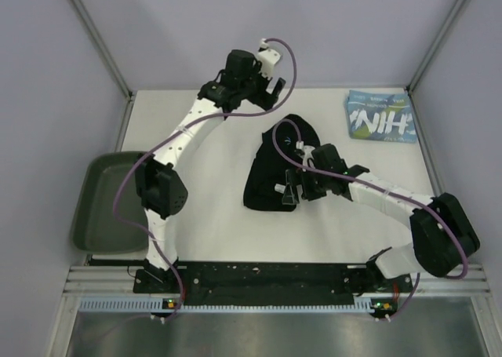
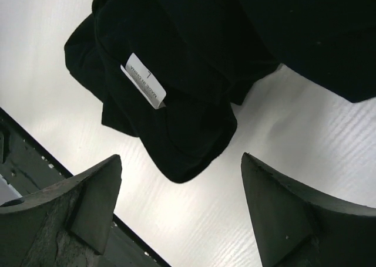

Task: Fold and stack the t-shirts
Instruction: Move the tshirt to the center of the board, then flatten out the tshirt

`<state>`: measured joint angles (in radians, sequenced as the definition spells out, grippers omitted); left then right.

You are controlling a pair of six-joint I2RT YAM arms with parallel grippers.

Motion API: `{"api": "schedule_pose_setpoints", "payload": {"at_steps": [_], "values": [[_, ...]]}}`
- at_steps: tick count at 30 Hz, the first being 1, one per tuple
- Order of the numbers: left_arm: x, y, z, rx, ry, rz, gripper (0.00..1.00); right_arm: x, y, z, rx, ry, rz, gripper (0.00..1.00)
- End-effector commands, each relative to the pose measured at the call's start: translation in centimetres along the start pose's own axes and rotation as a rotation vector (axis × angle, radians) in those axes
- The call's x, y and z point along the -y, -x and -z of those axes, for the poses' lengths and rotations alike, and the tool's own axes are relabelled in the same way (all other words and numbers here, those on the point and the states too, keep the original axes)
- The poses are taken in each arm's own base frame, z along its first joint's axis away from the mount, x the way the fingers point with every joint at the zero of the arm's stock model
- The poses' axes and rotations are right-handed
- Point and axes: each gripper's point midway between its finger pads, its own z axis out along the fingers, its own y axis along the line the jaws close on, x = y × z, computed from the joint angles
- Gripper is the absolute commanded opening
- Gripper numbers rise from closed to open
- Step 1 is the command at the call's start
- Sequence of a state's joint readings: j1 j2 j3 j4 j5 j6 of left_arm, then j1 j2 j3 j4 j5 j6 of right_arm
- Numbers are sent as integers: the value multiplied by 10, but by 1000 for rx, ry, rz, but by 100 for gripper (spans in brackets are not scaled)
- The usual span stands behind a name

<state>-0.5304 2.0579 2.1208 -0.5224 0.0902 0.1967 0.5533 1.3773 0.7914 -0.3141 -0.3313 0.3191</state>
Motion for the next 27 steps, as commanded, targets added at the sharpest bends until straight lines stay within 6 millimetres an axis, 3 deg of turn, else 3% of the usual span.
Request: {"api": "schedule_pose_setpoints", "payload": {"at_steps": [1, 4, 6, 13, 15, 20, 27], "values": [[-28, 19, 54, 62, 41, 7, 99, -16, 11, -17, 20, 64, 6, 79], [-43, 0, 69, 22, 58, 24, 99, -15, 10, -23, -1, 62, 7, 75], [-54, -11, 78, 1, 72, 41, 99, -19, 8, -26, -13, 73, 10, 66], [-89, -56, 106, -62, 117, 108, 99, -38, 9, -30, -40, 142, 34, 10], [-100, -69, 112, -77, 144, 120, 99, -52, 15, -28, -43, 187, 57, 0], [-132, -95, 129, -81, 227, 155, 99, -98, 48, -12, -7, 306, 175, 0], [-174, -119, 156, -99, 306, 198, 99, -178, 116, 37, 94, 563, 327, 0]]}}
